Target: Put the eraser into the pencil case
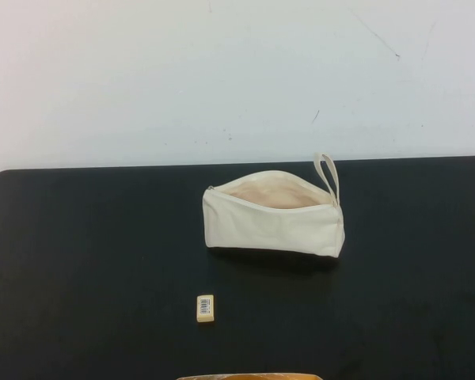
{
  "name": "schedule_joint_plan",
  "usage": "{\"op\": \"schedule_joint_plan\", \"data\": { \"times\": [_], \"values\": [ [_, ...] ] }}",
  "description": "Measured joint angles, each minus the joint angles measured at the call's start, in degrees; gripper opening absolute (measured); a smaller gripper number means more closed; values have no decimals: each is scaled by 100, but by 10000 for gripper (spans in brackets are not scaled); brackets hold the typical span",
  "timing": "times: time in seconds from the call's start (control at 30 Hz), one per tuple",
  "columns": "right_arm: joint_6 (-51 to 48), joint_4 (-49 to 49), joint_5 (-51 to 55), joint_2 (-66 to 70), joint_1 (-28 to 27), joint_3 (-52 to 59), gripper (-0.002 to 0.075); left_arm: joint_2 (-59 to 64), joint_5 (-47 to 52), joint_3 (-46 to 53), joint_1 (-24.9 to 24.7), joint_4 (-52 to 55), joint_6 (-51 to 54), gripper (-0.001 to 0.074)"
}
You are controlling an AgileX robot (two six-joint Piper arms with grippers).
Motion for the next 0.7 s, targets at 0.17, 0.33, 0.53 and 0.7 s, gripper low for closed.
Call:
{"op": "schedule_joint_plan", "data": {
  "times": [0.17, 0.33, 0.53, 0.7],
  "values": [
    [0, 0, 0, 0, 0, 0, -1, 0, 0, 0, 0, 12, 52, -1],
    [0, 0, 0, 0, 0, 0, -1, 0, 0, 0, 0, 24, 64, -1],
    [0, 0, 0, 0, 0, 0, -1, 0, 0, 0, 0, 37, 74, -1],
    [0, 0, 0, 0, 0, 0, -1, 0, 0, 0, 0, 37, 91, -1]
  ]
}}
